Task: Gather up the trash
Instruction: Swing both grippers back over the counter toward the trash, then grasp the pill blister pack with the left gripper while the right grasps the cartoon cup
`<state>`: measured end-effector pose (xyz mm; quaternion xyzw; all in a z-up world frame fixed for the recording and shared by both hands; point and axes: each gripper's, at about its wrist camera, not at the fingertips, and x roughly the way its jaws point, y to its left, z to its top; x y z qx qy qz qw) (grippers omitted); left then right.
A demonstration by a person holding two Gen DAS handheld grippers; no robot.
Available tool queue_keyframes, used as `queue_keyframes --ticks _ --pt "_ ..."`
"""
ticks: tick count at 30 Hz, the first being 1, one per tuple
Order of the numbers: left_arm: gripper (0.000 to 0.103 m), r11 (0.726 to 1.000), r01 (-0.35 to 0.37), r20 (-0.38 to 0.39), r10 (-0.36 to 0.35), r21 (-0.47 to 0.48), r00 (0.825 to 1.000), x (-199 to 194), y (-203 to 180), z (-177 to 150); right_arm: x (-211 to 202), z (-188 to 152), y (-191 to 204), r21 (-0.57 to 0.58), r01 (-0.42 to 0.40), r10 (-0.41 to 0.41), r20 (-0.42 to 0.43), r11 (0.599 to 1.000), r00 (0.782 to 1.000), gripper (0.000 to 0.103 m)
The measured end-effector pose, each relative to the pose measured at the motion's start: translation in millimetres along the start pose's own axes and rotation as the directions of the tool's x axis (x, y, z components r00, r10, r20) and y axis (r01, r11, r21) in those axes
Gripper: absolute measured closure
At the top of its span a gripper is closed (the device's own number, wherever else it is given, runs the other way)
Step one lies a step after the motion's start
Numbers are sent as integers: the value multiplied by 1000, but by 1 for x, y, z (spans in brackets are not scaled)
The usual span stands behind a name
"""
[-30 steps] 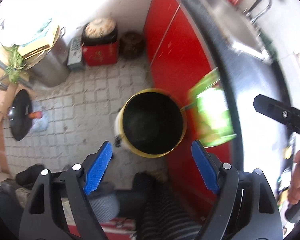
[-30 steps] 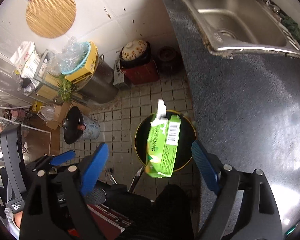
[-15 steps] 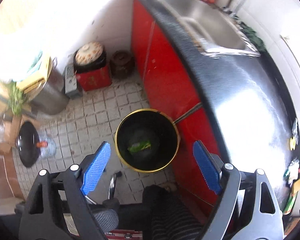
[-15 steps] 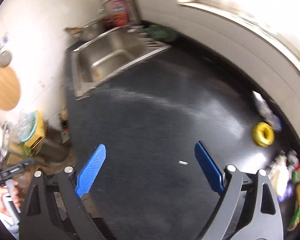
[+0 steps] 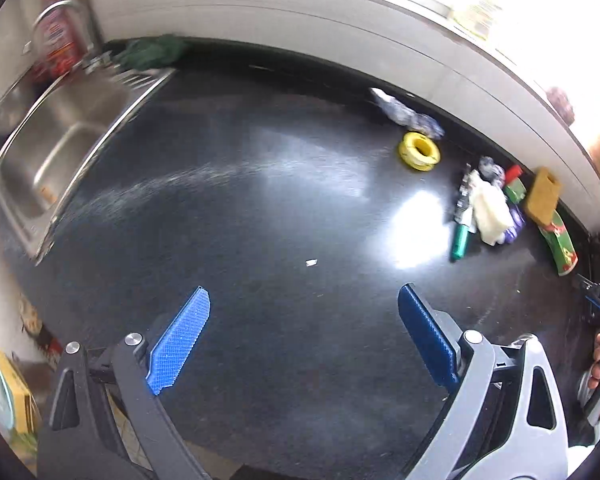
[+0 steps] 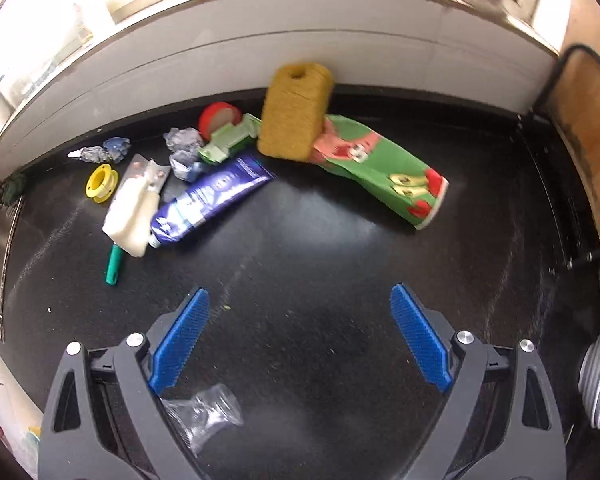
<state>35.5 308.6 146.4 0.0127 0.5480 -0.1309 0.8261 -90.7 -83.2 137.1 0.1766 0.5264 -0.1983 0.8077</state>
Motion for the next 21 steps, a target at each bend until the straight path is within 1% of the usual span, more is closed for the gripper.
queue_keyframes --ticks 3,6,8,10,13,17,21 --pt "11 995 46 -14 -45 87 999 14 -44 12 1 -21 -32 58 24 -22 -31 998 999 14" --pt "11 986 87 -44 -82 144 996 36 -79 27 -4 -36 -56 113 51 -46 -47 992 998 14" --pt "11 973 104 -74 -90 206 993 55 -109 34 -7 -43 -71 148 63 -57 -48 987 997 14" --pt "11 964 100 -87 -81 248 993 70 -132 43 -10 -46 -82 173 76 -68 -50 982 996 13" --pt "11 959 101 -109 -74 264 991 87 -150 59 -14 -49 -96 193 92 -84 -52 977 995 12" --pt "11 961 83 -124 -51 264 991 107 -162 83 -9 -49 -104 186 110 -99 -67 976 993 11" --pt "11 956 77 -146 -36 282 989 124 -171 99 1 -38 -106 181 116 -103 -77 977 992 11"
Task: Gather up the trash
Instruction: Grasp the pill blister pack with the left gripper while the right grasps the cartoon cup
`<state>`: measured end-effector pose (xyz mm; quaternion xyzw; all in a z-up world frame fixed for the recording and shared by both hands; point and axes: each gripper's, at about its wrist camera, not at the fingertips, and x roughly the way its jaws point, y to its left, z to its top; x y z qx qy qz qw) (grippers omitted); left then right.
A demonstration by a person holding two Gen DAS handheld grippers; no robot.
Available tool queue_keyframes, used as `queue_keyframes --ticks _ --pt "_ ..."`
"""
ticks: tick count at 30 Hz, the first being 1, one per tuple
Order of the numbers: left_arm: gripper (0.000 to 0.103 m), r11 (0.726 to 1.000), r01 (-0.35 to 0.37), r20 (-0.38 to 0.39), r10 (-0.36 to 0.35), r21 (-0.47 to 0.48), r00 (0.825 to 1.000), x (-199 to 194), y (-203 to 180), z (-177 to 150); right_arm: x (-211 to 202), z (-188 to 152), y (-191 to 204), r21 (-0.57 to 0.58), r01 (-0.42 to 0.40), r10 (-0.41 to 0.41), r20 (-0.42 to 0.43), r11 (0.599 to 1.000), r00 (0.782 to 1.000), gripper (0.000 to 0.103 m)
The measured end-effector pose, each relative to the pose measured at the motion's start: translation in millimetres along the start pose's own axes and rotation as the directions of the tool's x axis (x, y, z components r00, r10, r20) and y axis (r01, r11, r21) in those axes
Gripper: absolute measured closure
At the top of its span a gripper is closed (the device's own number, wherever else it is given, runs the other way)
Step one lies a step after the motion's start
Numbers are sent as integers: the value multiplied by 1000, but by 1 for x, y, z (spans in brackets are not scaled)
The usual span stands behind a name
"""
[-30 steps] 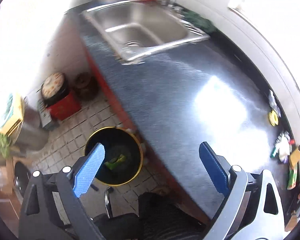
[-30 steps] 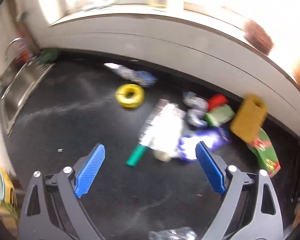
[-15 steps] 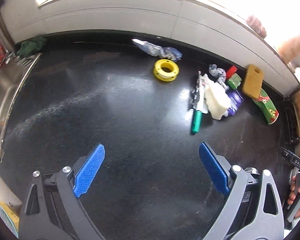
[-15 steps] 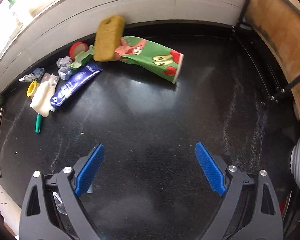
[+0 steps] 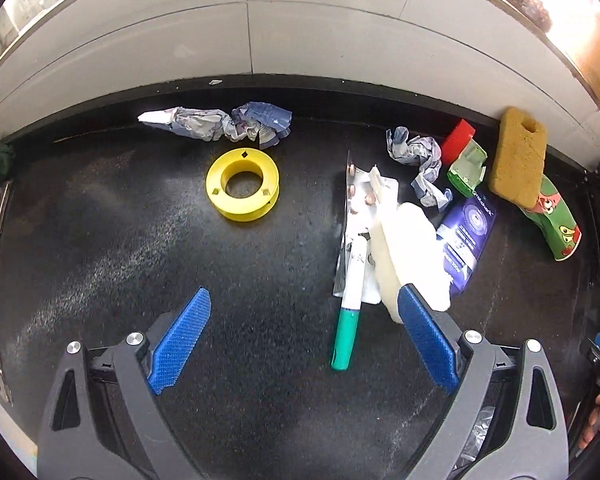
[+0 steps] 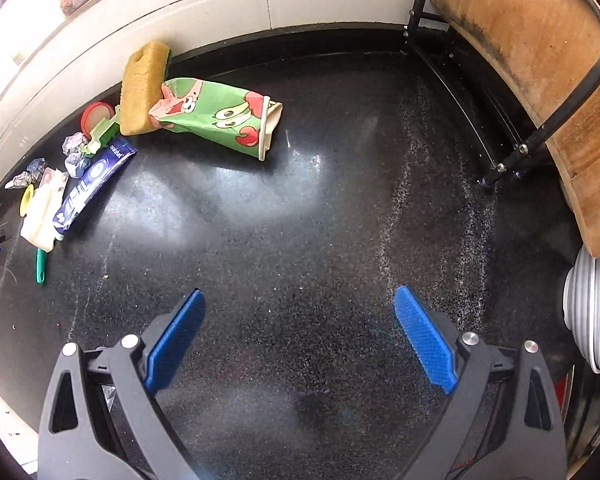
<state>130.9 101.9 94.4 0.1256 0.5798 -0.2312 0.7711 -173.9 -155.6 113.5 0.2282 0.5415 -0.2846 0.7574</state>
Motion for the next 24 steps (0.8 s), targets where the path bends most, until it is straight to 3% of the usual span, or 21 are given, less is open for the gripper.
queue_keyframes --ticks 5,9,15,16,17,18,19,21,22,24 --pt "14 999 8 -34 -7 31 999 24 -8 22 11 38 16 -51 -13 13 13 999 1000 11" --pt "16 999 16 -56 -14 38 998 41 -11 37 31 81 47 -198 12 -9 17 980 1000 11" --pt "41 998 66 -124 -65 1 990 70 -4 48 69 128 87 -415 86 -78 37 906 996 11" --pt "48 998 58 -104 -57 9 993 71 -4 50 74 131 90 -429 80 -75 30 900 997 19" --pt "75 998 57 -85 -55 16 995 71 -5 52 78 133 92 -440 57 -57 15 896 998 29" --pt "95 998 67 -82 -65 17 994 72 -6 54 80 134 93 -445 54 -57 7 894 998 33" --pt "100 996 94 -94 -94 -5 991 74 -4 55 78 133 93 -444 60 -60 15 894 998 37" --pt "101 994 110 -99 -112 -22 989 72 -3 57 74 131 88 -431 33 -40 -6 902 999 42" --pt "101 994 112 -82 -113 -17 990 66 -3 57 70 130 83 -418 20 -28 -12 908 1000 56" --pt "101 993 116 -44 -117 -27 992 50 3 57 53 129 65 -365 -12 15 7 931 1000 93"
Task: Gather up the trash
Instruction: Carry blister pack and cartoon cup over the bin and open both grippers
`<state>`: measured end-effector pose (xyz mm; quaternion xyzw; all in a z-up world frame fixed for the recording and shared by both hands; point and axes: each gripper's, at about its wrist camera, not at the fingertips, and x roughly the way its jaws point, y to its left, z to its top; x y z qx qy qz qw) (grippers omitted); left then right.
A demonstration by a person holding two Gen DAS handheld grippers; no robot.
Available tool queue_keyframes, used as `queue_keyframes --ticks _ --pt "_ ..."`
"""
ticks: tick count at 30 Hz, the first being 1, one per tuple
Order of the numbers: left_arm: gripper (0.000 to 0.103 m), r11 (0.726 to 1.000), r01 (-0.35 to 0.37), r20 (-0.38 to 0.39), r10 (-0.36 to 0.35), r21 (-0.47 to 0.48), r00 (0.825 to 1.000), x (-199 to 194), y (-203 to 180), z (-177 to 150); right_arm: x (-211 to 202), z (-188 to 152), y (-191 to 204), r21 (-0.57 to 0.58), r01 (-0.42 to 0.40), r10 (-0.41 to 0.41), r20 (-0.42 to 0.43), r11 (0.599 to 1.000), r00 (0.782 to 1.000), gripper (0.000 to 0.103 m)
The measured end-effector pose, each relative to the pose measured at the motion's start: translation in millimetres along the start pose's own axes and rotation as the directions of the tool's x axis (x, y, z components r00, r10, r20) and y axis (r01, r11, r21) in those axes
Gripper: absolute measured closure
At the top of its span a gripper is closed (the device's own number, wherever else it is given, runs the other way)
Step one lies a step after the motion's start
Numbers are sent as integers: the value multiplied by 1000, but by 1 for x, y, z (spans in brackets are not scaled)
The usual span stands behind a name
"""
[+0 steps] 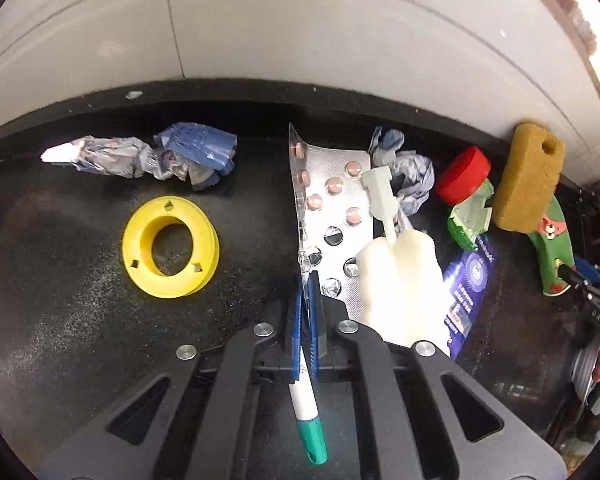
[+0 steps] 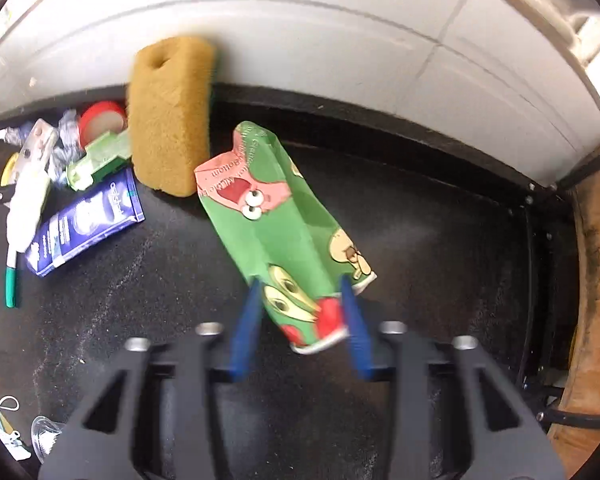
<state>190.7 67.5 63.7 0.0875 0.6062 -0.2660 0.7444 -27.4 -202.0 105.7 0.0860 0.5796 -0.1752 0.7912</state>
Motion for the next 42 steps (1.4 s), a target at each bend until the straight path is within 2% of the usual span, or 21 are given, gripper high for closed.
queue_keyframes --ticks 3,6,9,10,13,15,17,19,21,24,26,27,30,32,34,36,37,39,42 --pt "101 999 7 68 -4 -50 998 -35 16 -3 -25 -7 -34 118 -19 15 40 993 999 95" --pt "101 997 1 146 11 -82 989 -79 34 -13 -42 -17 -51 140 -69 62 54 988 997 95" --pt "101 993 -3 196 26 -121 980 -112 46 -30 -56 -31 -55 151 -109 97 80 983 992 95" --pt "101 991 -10 204 37 -134 978 -122 52 -38 -59 -34 -57 171 -144 130 91 975 987 95" --pt "101 984 -36 214 74 -174 974 -143 71 -67 -74 -50 -63 212 -249 218 158 945 963 95" --pt "101 975 -57 216 105 -216 971 -152 83 -87 -90 -49 -50 178 -271 233 207 946 950 95" --pt "101 958 -75 215 138 -276 967 -161 107 -109 -110 -40 -35 137 -311 268 261 940 927 95" --pt "101 937 -88 220 169 -337 961 -173 129 -131 -126 -24 -10 92 -349 310 291 933 905 95" --pt "101 912 -108 233 214 -397 949 -192 152 -156 -132 -8 27 19 -413 391 286 911 875 95" --pt "101 850 -136 238 292 -509 926 -228 192 -210 -134 10 109 -123 -485 500 219 866 838 95" --pt "101 800 -158 227 344 -580 911 -250 216 -251 -135 11 176 -224 -547 582 142 807 801 95" --pt "101 775 -163 219 363 -611 906 -257 225 -271 -137 8 212 -274 -579 621 95 768 778 95" --pt "101 664 -193 155 428 -723 890 -274 252 -349 -149 -18 324 -421 -668 709 -77 614 700 95" --pt "101 600 -202 112 444 -774 889 -275 262 -396 -160 -47 391 -484 -716 734 -198 503 649 95" --pt "101 521 -189 78 448 -833 891 -276 272 -443 -168 -78 453 -521 -749 725 -313 409 614 95" --pt "101 441 -179 47 455 -880 889 -274 280 -488 -174 -112 505 -561 -758 685 -408 333 603 95" --pt "101 412 -170 39 452 -895 891 -272 284 -503 -178 -129 528 -582 -757 660 -448 297 603 95" --pt "101 351 -159 13 439 -923 898 -263 292 -535 -182 -165 568 -625 -746 603 -509 232 614 95" --pt "101 291 -147 -13 416 -946 909 -246 305 -566 -176 -215 613 -671 -724 514 -568 163 642 95"
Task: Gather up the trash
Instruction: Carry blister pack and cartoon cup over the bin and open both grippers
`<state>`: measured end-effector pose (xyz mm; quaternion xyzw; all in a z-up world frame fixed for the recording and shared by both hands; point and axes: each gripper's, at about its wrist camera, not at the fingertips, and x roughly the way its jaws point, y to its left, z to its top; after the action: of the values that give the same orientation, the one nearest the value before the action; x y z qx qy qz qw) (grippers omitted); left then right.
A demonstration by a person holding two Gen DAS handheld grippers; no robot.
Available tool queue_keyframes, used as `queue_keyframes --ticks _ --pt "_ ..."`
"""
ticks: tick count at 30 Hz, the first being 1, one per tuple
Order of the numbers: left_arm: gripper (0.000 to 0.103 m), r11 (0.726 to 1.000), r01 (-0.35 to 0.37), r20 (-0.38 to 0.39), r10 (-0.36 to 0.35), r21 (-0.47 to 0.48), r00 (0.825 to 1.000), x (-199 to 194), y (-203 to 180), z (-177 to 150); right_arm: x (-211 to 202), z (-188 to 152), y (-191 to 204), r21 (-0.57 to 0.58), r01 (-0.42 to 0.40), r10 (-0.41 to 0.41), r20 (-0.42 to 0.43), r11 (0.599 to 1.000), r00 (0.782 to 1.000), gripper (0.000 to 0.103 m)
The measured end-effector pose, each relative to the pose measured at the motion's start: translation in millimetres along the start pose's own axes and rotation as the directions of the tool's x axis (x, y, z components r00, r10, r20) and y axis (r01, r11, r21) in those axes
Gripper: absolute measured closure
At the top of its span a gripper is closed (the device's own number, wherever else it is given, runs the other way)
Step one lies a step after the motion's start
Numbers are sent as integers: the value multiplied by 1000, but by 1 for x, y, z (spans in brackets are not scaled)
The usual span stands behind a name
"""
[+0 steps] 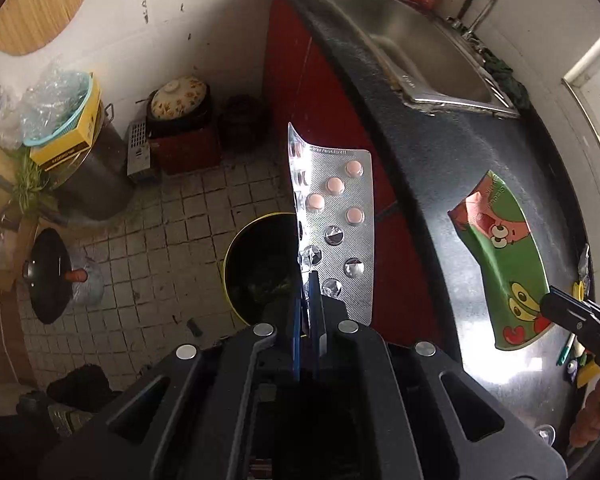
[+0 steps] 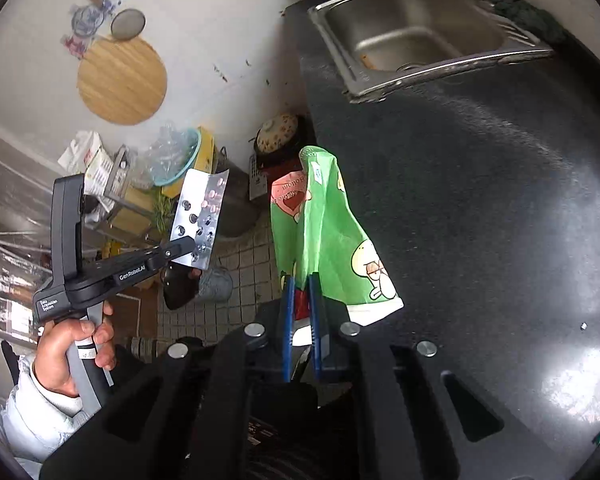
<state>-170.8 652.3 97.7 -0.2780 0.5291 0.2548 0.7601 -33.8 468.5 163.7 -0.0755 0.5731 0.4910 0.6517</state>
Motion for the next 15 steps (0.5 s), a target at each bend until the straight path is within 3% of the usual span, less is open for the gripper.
queue_keyframes --ticks 6,10,15 --pt "101 994 -4 -52 -2 -113 999 39 44 -13 87 -7 45 -93 6 -23 -182 996 983 95" --pt "101 992 -11 -79 1 -124 997 49 57 -19 123 5 55 -113 30 -55 -228 993 972 95" --pt "101 993 -9 -98 -2 -115 995 54 60 -16 139 4 57 -127 57 -88 -255 990 963 95"
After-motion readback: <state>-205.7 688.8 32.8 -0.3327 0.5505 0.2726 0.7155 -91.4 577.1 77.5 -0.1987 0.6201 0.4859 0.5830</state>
